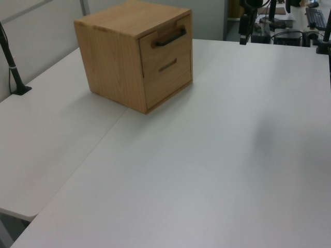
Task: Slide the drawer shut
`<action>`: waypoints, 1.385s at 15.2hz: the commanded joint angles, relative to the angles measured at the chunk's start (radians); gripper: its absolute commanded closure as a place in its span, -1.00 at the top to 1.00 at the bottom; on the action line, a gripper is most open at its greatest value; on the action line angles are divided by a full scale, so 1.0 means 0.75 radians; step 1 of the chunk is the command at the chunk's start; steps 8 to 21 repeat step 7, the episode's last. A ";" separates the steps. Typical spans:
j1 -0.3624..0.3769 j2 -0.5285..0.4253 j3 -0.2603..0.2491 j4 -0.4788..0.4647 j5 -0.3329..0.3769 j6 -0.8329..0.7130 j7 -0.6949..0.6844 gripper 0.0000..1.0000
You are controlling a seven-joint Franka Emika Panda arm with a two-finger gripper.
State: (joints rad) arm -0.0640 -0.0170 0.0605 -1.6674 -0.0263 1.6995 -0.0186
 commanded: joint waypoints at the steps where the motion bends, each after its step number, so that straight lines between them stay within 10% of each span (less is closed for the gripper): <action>1: -0.015 -0.030 -0.042 -0.006 0.139 0.049 -0.006 1.00; 21: -0.013 -0.028 -0.042 0.002 0.135 0.072 -0.014 1.00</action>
